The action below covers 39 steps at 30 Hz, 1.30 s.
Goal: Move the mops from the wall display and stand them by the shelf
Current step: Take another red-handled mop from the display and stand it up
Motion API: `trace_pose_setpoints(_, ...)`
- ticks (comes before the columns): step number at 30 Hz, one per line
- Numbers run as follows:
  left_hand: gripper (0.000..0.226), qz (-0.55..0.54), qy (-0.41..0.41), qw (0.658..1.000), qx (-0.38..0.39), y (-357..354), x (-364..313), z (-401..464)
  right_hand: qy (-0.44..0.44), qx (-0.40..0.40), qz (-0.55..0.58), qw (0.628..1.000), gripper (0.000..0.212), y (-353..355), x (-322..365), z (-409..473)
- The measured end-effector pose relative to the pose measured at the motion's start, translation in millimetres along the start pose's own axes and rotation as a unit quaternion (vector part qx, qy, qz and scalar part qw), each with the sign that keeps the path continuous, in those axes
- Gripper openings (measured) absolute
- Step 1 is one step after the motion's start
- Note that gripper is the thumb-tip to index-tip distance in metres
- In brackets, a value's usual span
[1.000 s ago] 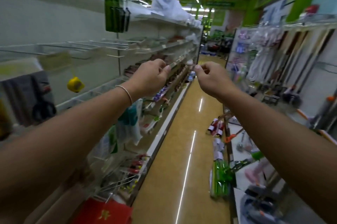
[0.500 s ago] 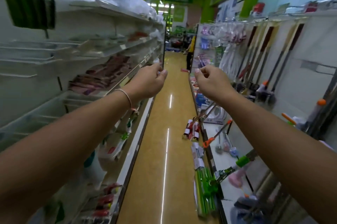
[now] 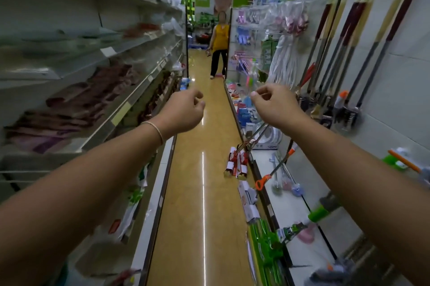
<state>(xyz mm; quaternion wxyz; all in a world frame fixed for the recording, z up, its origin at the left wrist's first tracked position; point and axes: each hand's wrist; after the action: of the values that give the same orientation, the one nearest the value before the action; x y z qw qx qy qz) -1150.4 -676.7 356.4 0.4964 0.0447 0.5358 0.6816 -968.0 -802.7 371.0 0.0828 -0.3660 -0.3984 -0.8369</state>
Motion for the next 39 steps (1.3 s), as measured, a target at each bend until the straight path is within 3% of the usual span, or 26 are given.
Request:
trace_pose_setpoints(11,0.037,0.022,0.026,0.999,0.037,-84.8,63.1,215.0,-0.063,0.097,-0.031,0.993,0.051,-64.5,-106.6,207.0)
trace_pose_setpoints(26,0.038,0.002,-0.021,0.997,0.068,-212.8,163.8,458.7,-0.126,-0.001,-0.04,0.991,0.038,-140.1,-222.8,431.1)
trace_pose_setpoints(29,0.042,0.0,-0.02,0.993,0.117,-232.4,181.1,518.7,-0.142,-0.008,-0.065,0.988,0.04,-158.2,-233.7,478.0)
trace_pose_setpoints(33,0.049,0.036,-0.035,0.969,0.242,-254.4,197.4,599.2,-0.165,0.022,-0.103,0.981,0.045,-180.8,-252.1,539.3)
trace_pose_setpoints(39,0.047,0.011,-0.071,0.954,0.291,-302.4,205.1,684.4,-0.222,0.032,-0.113,0.968,0.057,-191.0,-290.2,602.5)
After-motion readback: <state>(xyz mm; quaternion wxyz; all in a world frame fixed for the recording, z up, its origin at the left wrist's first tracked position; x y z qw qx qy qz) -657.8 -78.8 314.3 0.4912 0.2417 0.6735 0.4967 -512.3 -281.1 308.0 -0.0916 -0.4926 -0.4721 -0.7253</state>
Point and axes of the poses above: each hand's wrist, its own z-axis towards the middle knuckle, its own y-axis out of the back of the hand, x = y × z, and after that the axes turned 3 degrees about z, right-handed
